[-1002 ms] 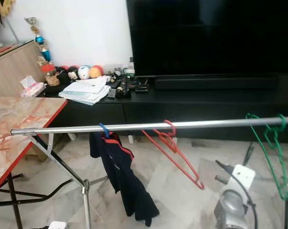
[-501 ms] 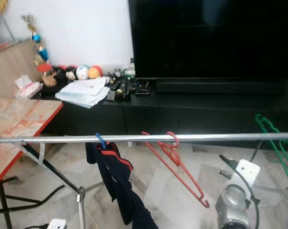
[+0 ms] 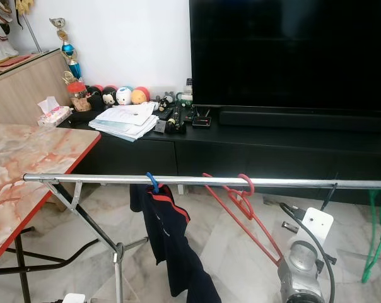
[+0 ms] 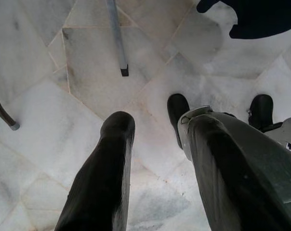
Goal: Hang hanger
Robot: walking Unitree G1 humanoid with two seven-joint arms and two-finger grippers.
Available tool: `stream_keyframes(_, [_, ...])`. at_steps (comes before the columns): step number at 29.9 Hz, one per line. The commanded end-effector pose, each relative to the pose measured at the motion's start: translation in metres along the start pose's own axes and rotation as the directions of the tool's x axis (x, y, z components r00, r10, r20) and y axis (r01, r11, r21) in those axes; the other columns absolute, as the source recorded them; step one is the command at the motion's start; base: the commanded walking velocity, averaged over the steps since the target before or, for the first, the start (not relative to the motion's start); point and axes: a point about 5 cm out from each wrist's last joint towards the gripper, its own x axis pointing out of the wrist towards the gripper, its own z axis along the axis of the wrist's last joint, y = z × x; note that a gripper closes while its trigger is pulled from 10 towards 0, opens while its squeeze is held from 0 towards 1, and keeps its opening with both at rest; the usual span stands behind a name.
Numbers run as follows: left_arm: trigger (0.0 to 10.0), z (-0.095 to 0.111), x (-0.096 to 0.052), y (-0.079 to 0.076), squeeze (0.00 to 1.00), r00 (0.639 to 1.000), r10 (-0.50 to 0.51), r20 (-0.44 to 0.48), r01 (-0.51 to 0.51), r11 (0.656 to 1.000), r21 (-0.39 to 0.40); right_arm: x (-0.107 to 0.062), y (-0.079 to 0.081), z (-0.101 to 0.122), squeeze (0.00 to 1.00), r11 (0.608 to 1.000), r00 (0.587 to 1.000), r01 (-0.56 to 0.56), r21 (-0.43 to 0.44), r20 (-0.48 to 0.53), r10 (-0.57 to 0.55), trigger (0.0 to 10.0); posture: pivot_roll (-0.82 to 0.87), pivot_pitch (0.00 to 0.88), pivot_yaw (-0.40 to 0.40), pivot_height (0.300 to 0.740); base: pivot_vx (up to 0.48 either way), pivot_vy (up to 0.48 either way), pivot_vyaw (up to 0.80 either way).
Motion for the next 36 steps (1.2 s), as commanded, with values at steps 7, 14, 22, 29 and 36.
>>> stream_keyframes(7, [10.0,-0.001,-0.001,0.005,0.0,1.0,0.011,-0.014,-0.011,1.0,0.004,0.006,0.006,0.017,0.0,0.998,0.998,-0.066,-0.023,0.019,0.066,10.0,-0.06,0.0,0.091,0.74,0.0,0.0,0.0])
stream_keyframes(14, [10.0,-0.001,-0.001,0.006,0.0,1.0,0.009,-0.015,-0.009,1.0,0.006,0.01,0.006,0.026,0.0,0.996,0.995,-0.088,-0.024,0.034,0.089,10.0,-0.06,0.0,0.093,0.74,0.0,0.0,0.0])
stream_keyframes(22, [10.0,-0.001,-0.002,0.006,0.0,1.0,0.005,-0.021,-0.005,1.0,0.011,0.01,0.015,0.02,0.0,0.976,0.981,-0.19,-0.11,-0.059,0.184,10.0,-0.05,0.0,0.096,0.74,0.0,0.0,0.0])
stream_keyframes(29, [10.0,-0.001,-0.002,0.006,0.0,1.0,-0.002,-0.027,0.002,1.0,0.014,0.009,0.018,0.017,0.0,0.969,0.973,-0.221,-0.11,-0.092,0.211,10.0,-0.05,0.0,0.096,0.74,0.0,0.0,0.0])
stream_keyframes(36, [10.0,-0.001,-0.001,0.005,0.0,1.0,-0.004,-0.03,0.005,1.0,0.015,0.006,0.02,0.02,1.0,0.978,0.98,-0.197,-0.068,-0.037,0.195,10.0,-0.05,0.0,0.094,0.74,0.0,0.0,0.0])
